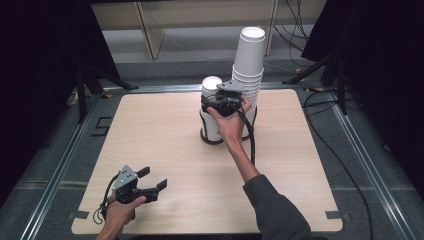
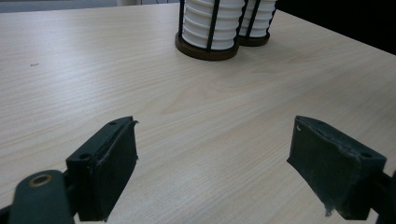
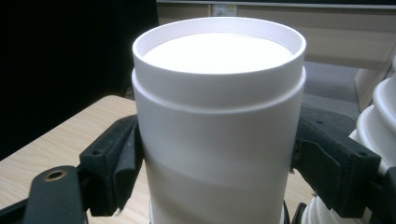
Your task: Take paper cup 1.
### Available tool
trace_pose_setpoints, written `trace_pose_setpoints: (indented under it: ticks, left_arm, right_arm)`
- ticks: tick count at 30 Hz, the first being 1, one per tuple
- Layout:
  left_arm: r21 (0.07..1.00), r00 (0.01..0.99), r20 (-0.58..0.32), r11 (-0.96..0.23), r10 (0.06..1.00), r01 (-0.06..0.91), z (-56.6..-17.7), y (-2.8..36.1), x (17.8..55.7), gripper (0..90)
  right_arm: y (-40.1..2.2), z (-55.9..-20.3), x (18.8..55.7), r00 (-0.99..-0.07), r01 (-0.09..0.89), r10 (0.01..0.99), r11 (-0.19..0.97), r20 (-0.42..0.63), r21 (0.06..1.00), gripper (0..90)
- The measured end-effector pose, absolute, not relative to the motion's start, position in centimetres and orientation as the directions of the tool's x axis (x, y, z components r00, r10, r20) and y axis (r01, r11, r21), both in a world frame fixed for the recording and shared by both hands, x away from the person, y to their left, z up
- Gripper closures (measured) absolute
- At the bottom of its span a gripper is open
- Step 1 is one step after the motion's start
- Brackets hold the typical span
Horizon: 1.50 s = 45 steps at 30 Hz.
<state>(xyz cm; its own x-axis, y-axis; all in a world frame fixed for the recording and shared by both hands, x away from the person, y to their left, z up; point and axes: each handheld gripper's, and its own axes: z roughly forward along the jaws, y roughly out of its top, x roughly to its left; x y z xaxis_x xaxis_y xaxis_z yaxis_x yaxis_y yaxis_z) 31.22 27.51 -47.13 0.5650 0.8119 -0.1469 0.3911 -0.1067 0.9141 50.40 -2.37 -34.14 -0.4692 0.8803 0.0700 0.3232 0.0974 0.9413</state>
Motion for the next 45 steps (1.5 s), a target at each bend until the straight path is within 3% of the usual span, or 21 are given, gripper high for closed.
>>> trace_pose_setpoints:
  ticks: [11,23,45]
  left_arm:
    - [0.916,0.567,-0.15,-0.102,0.81,0.388,-47.2,27.5,31.3,14.5]
    - [0.914,0.566,-0.147,-0.107,0.811,0.391,-47.1,27.6,31.2,14.5]
    - [0.915,0.568,-0.146,-0.108,0.81,0.389,-47.1,27.5,31.2,14.5]
  right_arm:
    - [-1.7,-34.4,50.7,-0.447,0.316,0.894,0.135,0.022,0.939,17.5]
    - [-1.6,-34.0,50.6,-0.441,0.311,0.897,0.11,0.041,0.944,19.6]
    - [-2.8,-28.4,49.3,-0.488,0.202,0.871,0.05,0.056,0.978,20.0]
